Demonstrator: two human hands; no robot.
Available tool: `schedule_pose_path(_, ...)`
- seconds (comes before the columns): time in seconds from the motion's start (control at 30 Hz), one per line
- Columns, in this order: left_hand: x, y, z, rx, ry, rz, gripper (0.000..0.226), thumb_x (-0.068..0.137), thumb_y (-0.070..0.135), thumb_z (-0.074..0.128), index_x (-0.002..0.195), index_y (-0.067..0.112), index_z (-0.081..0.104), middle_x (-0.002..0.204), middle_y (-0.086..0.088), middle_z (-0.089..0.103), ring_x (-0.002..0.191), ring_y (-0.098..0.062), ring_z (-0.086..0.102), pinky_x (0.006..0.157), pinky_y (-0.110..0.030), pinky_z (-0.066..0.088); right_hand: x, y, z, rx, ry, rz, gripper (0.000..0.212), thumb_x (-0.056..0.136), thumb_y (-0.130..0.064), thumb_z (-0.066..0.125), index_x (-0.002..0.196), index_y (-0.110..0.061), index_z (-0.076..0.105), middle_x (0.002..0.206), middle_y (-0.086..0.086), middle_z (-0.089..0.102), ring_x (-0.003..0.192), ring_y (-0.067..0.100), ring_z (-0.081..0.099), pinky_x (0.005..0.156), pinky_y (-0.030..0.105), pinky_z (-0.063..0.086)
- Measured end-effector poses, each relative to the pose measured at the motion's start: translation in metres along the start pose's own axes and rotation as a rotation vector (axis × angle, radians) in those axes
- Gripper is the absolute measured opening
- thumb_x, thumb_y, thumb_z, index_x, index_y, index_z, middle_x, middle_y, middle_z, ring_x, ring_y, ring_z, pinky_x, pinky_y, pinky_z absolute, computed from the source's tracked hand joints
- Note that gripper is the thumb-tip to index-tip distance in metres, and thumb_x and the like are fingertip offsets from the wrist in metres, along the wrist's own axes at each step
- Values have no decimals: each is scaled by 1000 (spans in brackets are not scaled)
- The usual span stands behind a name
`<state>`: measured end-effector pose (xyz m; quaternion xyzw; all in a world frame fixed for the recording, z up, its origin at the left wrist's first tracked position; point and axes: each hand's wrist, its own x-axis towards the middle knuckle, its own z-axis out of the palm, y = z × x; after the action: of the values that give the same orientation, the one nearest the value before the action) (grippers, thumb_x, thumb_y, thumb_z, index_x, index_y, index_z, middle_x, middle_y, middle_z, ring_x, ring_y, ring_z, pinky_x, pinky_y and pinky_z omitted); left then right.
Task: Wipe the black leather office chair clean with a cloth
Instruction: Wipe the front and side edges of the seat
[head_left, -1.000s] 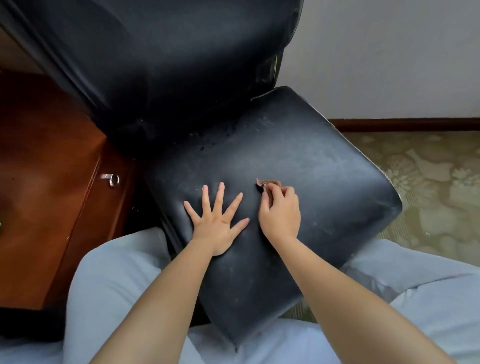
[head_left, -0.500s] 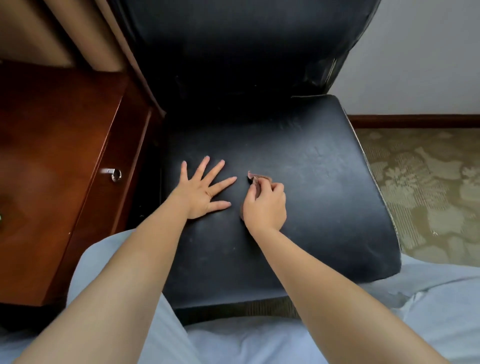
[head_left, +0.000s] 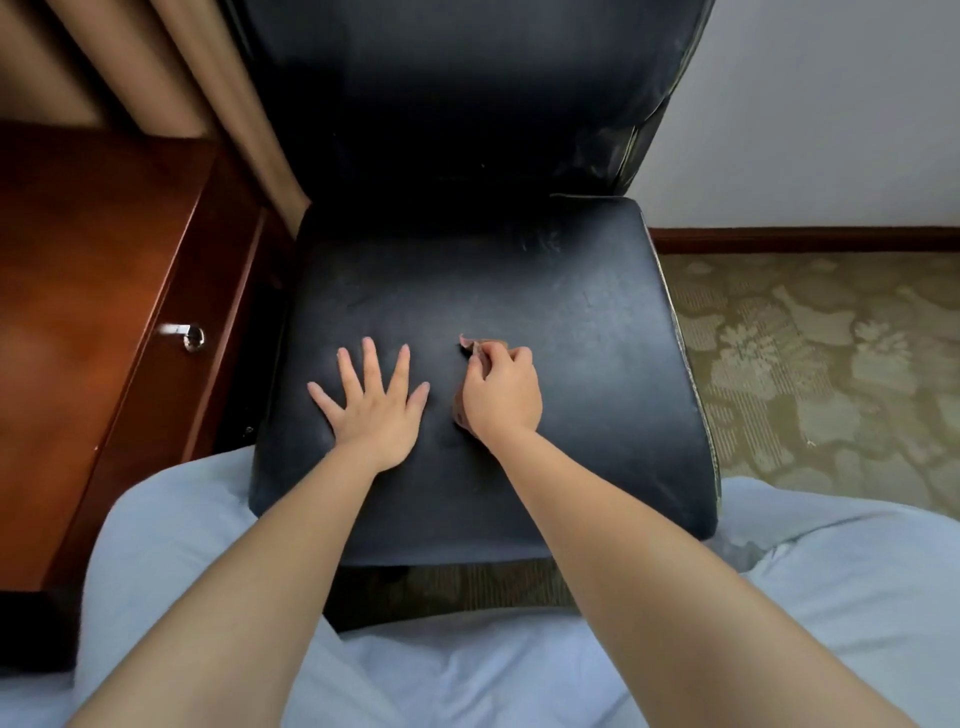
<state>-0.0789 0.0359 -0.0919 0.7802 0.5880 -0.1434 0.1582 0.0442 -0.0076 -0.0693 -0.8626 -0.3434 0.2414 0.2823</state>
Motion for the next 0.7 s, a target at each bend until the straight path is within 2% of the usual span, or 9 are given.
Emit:
schedule_pose_path(0.17,-4,-2,9,49,119,30,58,98,54,4,150,37,-14,159,-6,-20,144,-33,-22,112,-65,-7,3,4,3,-20,0,-14,27,99,-35,39,113,-21,57,109,1,45,89,17,49,69,29,40)
schedule_pose_path(0.3,5,-7,13,103,220,64,58,97,53,4,150,37,-11,160,-7,-14,146,-34,-16,112,-64,-3,4,1,10,-24,62,-31,25,97,-34,41,110,-22,58,103,-2,44,88,16,50,67,28,40)
schedule_pose_path(0.5,21,-22,14,130,236,132,57,92,53,-1,143,36,-21,160,-5,-16,145,-33,-17,112,-64,-5,2,-8,27,-61,155,-13,22,96,-32,44,106,-21,59,102,-2,45,89,16,50,63,28,39)
schedule_pose_path(0.7,46,-44,-5,188,217,267,61,92,55,0,150,38,-9,160,-4,-16,146,-30,-17,112,-63,-7,2,-21,36,-38,89,38,25,96,-36,42,113,-23,57,109,1,46,96,20,53,69,30,41)
